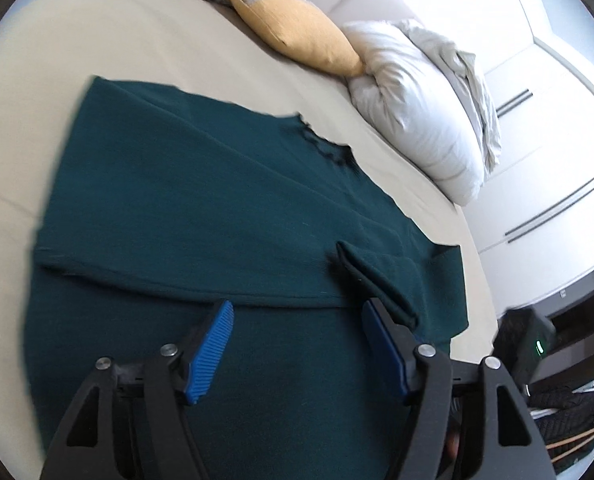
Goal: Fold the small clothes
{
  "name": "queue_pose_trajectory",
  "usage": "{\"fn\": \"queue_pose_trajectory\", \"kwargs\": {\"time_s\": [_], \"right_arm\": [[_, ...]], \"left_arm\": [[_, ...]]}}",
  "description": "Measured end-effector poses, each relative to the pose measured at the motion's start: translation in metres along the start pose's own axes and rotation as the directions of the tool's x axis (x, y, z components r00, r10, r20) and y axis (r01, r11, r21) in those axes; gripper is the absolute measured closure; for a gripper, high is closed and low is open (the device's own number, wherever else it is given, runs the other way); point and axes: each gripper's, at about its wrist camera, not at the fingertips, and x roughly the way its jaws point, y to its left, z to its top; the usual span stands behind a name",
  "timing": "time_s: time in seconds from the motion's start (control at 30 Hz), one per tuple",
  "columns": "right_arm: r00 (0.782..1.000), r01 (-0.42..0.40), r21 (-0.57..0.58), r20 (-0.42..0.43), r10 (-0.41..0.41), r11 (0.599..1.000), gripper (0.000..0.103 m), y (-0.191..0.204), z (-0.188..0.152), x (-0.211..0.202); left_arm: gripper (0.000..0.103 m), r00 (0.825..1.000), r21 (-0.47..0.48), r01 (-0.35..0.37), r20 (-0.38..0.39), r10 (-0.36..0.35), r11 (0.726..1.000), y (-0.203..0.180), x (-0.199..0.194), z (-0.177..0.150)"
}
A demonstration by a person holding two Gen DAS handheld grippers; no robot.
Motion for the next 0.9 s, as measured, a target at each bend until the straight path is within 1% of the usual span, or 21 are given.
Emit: {"fn": "queue_pose_trajectory", "kwargs": {"time_s": [0.03,0.07,0.1,0.17,0.2,0.23,0.27,0.3,0.33,0.37,0.43,0.47,0.53,0.6,0.67,0.73,0.8,0.83,0.9], "right_arm": [[1.0,-0.016,-0.006,0.013,0.016,1.0,0.071,-0.001,-0.004,-0.006],[0.999,-0.029,-0.008,0.018,0.029,1.0,0.052,0.006,-0.022,-0.018],[0.999,-0.045,0.001,0.025,0.045,0.999,0.042,0.003,-0.025,-0.027],[0.995,-0.072,0.016,0.071,0.071,0.997,0.037,0.003,-0.039,-0.051],[0.994,-0.078,0.01,0.075,0.077,0.997,0.037,0.004,-0.048,-0.061],[0.995,-0.079,0.005,0.059,0.079,0.997,0.037,0.008,-0.064,-0.075],[0.995,-0.085,0.015,0.048,0.084,0.996,0.037,0.004,-0.067,-0.08],[0.994,-0.094,0.031,0.052,0.092,0.995,0.037,-0.002,-0.07,-0.087],[0.994,-0.096,0.04,0.06,0.094,0.995,0.037,-0.005,-0.073,-0.097],[0.993,-0.093,0.051,0.079,0.089,0.994,0.037,-0.012,-0.076,-0.109],[0.99,-0.074,0.078,0.129,0.063,0.994,0.037,-0.03,-0.078,-0.13],[0.987,-0.066,0.1,0.152,0.05,0.993,0.037,-0.041,-0.078,-0.14],[0.981,-0.053,0.134,0.19,0.027,0.989,0.037,-0.058,-0.073,-0.153],[0.973,-0.02,0.179,0.23,-0.022,0.984,0.037,-0.083,-0.064,-0.165],[0.968,-0.013,0.233,0.246,-0.046,0.972,0.037,-0.104,-0.059,-0.172],[0.959,-0.008,0.296,0.273,-0.077,0.955,0.037,-0.133,-0.05,-0.18],[0.957,0.011,0.328,0.271,-0.105,0.945,0.036,-0.15,-0.043,-0.182],[0.961,0.016,0.346,0.253,-0.109,0.938,0.036,-0.162,-0.036,-0.179],[0.966,0.008,0.376,0.236,-0.104,0.926,0.036,-0.179,-0.024,-0.17]], "left_arm": [[0.034,1.0,0.01,0.003,-0.01,-0.003,1.0,-0.006,0.007,0.001],[0.034,1.0,0.021,0.009,-0.019,-0.008,1.0,-0.014,0.015,0.003],[0.034,0.999,0.035,0.015,-0.03,-0.014,0.999,-0.023,0.025,0.004],[0.034,0.998,0.057,0.011,-0.061,-0.007,0.998,-0.037,0.045,0.007],[0.034,0.997,0.068,0.005,-0.08,0.001,0.998,-0.044,0.056,0.007],[0.034,0.996,0.076,-0.006,-0.092,0.013,0.997,-0.048,0.064,0.008],[0.034,0.994,0.088,-0.027,-0.099,0.036,0.996,-0.054,0.072,0.009],[0.037,0.994,0.097,-0.04,-0.095,0.049,0.994,-0.056,0.075,0.009],[0.047,0.994,0.104,-0.05,-0.092,0.06,0.993,-0.059,0.077,0.01],[0.055,0.993,0.108,-0.059,-0.096,0.069,0.992,-0.061,0.08,0.01],[0.088,0.989,0.124,-0.092,-0.104,0.106,0.988,-0.063,0.082,0.01],[0.092,0.988,0.134,-0.1,-0.103,0.115,0.986,-0.064,0.082,0.01],[0.094,0.988,0.16,-0.115,-0.086,0.129,0.98,-0.069,0.075,0.01],[0.094,0.99,0.193,-0.115,-0.055,0.128,0.974,-0.079,0.063,0.013],[0.094,0.993,0.244,-0.112,-0.007,0.117,0.963,-0.091,0.045,0.019],[0.094,0.992,0.288,-0.128,0.053,0.118,0.949,-0.098,0.026,0.028],[0.095,0.988,0.298,-0.142,0.102,0.117,0.944,-0.093,0.014,0.04],[0.095,0.985,0.296,-0.152,0.12,0.121,0.943,-0.086,0.011,0.047],[0.095,0.985,0.265,-0.152,0.125,0.122,0.952,-0.064,0.014,0.057]]}}
